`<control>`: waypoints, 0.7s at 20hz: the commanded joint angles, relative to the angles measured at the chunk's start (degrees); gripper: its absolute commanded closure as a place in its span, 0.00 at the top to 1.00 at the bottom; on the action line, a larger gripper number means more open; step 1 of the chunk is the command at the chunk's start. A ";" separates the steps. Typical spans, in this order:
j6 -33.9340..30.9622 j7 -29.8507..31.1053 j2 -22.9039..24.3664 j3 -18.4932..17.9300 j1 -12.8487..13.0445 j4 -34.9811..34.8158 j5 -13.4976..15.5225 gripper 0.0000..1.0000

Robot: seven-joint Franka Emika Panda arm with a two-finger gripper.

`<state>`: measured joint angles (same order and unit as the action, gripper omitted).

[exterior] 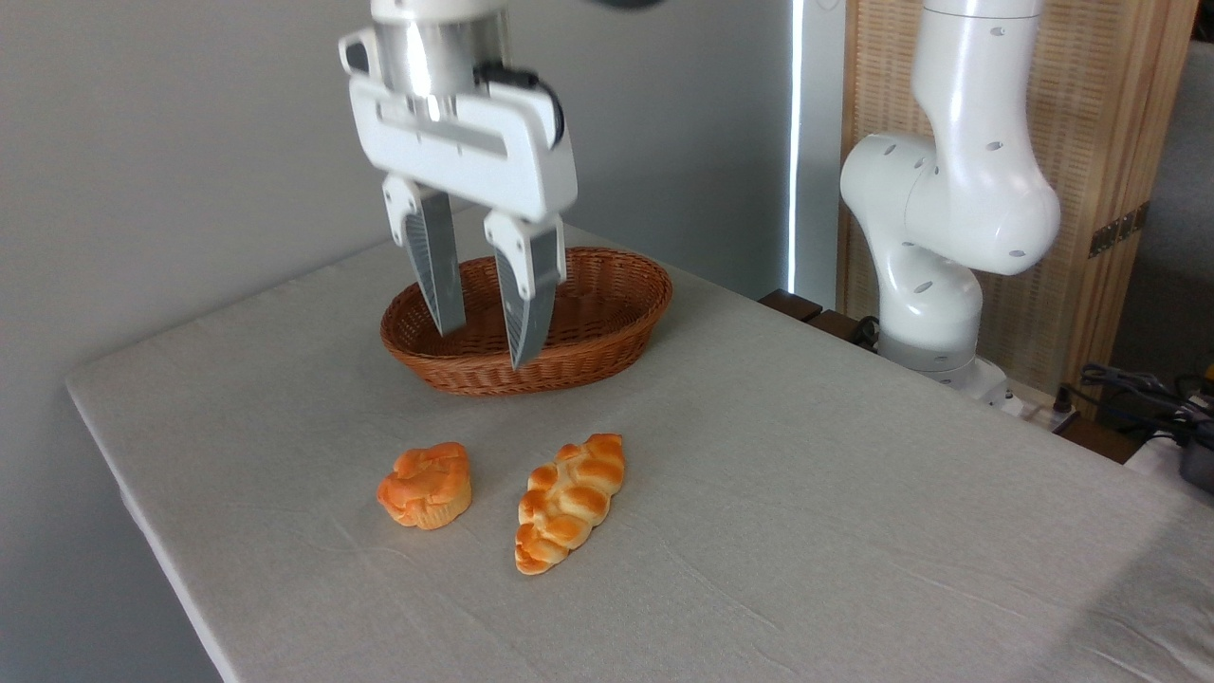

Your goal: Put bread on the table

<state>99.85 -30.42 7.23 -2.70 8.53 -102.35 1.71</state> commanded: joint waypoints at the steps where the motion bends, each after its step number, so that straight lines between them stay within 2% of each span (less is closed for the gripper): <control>1: -7.56 1.06 -5.55 0.85 -1.93 11.02 2.77 1.00; 5: -7.30 4.75 -7.31 3.75 -3.08 11.64 1.81 1.00; 7: -6.25 4.32 -7.31 3.75 -3.08 11.56 1.02 1.00; 14: -5.01 0.18 -7.31 2.96 -3.43 11.20 1.02 1.00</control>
<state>94.60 -28.27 0.08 0.33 6.03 -92.11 3.09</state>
